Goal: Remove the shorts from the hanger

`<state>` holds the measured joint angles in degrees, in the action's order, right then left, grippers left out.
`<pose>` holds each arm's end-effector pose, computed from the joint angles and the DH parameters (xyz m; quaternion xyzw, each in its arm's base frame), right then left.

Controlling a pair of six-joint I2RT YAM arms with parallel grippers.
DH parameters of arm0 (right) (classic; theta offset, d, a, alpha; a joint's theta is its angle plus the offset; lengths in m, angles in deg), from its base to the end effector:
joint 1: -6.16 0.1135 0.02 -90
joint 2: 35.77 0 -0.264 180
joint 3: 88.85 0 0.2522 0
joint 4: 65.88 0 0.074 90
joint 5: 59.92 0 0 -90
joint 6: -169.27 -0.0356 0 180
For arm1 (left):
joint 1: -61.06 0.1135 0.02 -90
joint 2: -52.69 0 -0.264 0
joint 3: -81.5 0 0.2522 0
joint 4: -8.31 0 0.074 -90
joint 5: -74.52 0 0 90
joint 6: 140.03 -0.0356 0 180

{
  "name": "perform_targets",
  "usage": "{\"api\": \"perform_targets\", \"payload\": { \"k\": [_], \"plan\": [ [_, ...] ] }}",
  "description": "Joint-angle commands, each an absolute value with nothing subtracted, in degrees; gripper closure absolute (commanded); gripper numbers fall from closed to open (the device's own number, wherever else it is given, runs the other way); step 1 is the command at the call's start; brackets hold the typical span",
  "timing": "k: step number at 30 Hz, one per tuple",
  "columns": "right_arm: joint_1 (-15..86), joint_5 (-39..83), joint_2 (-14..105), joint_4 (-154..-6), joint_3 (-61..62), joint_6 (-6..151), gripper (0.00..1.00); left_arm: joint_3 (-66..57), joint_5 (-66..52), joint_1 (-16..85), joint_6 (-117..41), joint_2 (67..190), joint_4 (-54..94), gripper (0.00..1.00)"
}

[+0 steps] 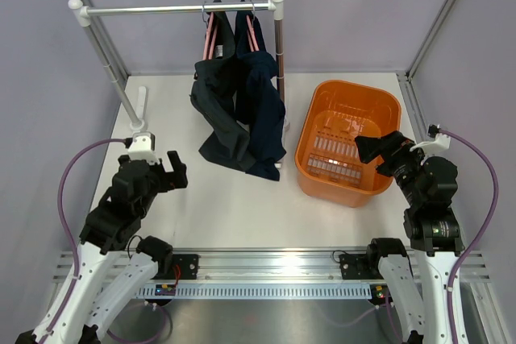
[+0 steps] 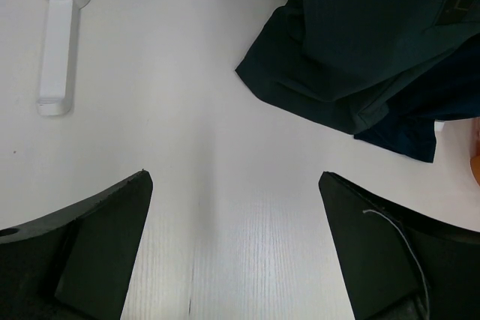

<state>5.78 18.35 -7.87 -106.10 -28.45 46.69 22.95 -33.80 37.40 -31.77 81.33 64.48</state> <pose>0.1073 0.0065 0.3579 0.1481 0.7375 0.2554 0.6074 0.0994 -0.0313 0.3181 -0.0445 0.8414 -0.0602 0.5351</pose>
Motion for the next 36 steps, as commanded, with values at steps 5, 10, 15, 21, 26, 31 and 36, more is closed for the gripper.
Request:
{"api": "perform_targets", "payload": {
  "k": [5,10,15,21,26,31,36],
  "plan": [
    [5.55,17.07,-8.53,-106.89,-27.62,48.51,0.01,4.31,-31.47,37.5,-35.62,87.65,60.22,0.01],
    [5.55,15.4,-8.18,-105.48,-28.77,47.72,0.0,-13.94,-30.68,37.5,-37.63,101.95,57.93,0.01],
    [5.55,14.17,-5.81,-105.39,-27.72,47.81,0.01,-29.88,-29.01,37.5,-40.54,117.0,58.81,0.05],
    [5.55,12.85,-3.96,-102.85,-28.15,47.63,0.01,-42.89,-30.43,37.59,-44.14,131.16,55.82,0.1],
    [5.55,10.75,-1.76,-100.65,-27.89,46.75,0.0,-51.6,-27.87,37.59,-47.21,140.39,55.47,0.15],
    [5.55,10.3,-0.62,-99.51,-28.15,47.1,0.01,-57.66,-28.75,37.76,-49.15,147.24,54.5,0.16],
    [5.55,10.57,0.17,-98.8,-28.59,47.72,0.01,-60.75,-28.92,37.94,-49.68,150.42,55.12,0.18]
  ]
}}
